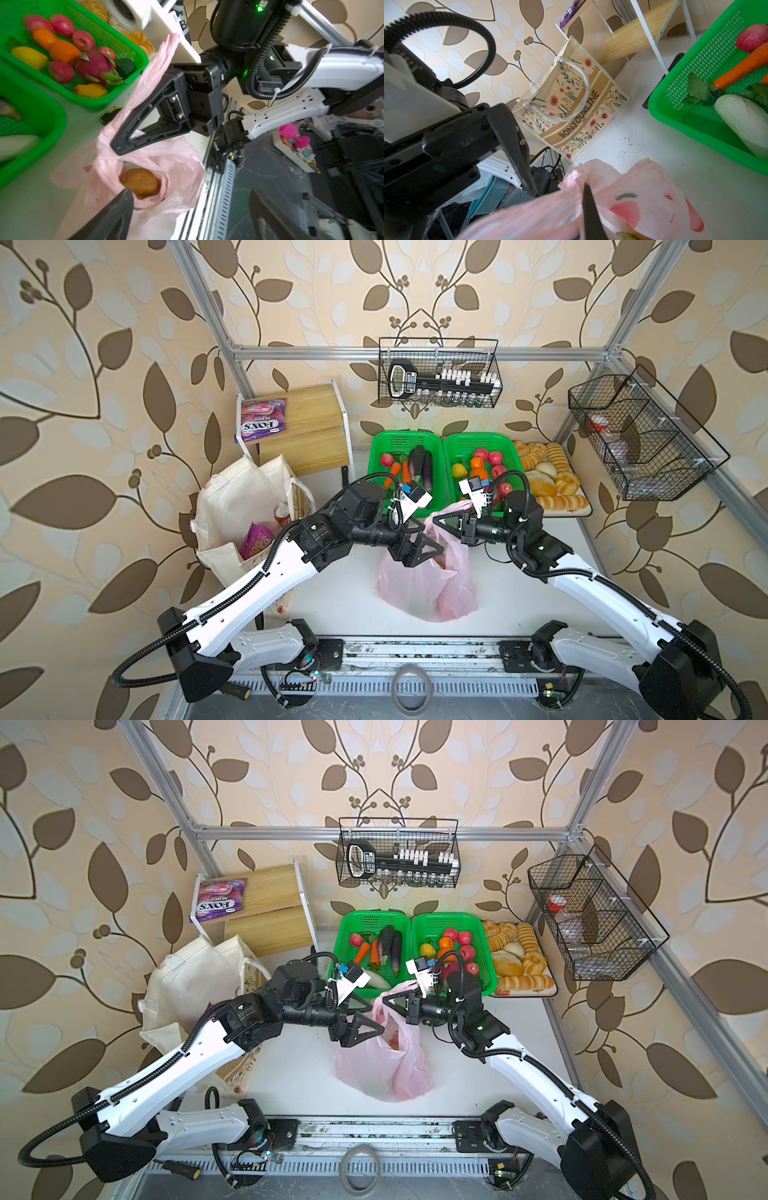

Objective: Place the mixed food into the grocery bags and tie them

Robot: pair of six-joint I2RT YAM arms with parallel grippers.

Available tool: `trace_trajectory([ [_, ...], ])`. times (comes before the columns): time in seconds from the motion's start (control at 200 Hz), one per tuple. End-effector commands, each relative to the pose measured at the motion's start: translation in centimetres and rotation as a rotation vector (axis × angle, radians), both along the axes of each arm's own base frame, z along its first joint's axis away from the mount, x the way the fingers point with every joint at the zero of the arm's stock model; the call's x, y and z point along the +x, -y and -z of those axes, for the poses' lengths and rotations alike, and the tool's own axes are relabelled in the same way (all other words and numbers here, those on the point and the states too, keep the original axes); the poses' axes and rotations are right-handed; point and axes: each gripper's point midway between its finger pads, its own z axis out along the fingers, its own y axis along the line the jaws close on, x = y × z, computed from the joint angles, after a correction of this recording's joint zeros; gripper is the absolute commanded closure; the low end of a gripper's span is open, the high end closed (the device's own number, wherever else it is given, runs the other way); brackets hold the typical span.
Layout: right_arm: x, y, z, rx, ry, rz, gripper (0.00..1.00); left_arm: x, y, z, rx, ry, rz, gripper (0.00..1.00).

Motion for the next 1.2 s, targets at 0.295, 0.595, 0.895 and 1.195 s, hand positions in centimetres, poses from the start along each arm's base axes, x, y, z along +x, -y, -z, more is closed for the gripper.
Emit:
trace_trajectory([
  [0.295, -0.9, -0.1, -1.9, 0.028, 0.088, -0.041, 1.0, 4.2, -0.4, 2.5, 0.207, 0.134, 0.077, 0.01],
  [0.595, -1.3, -0.1, -2.7, 0.041, 0.109, -0.054, 1.0, 3.7, 0.6, 3.6, 0.22, 0.07, 0.216, 0.06],
  [0.895, -1.4, -0.1, -2.8, 0.043, 0.112, -0.056, 1.0, 3.1, 1.8, 4.1, 0.187, -0.005, 0.294, 0.17],
  [1.195, -1.5, -0.1, -3.1, 0.048, 0.116, -0.059, 1.0, 3.4, 2.1, 4.4, 0.193, -0.023, 0.289, 0.59],
])
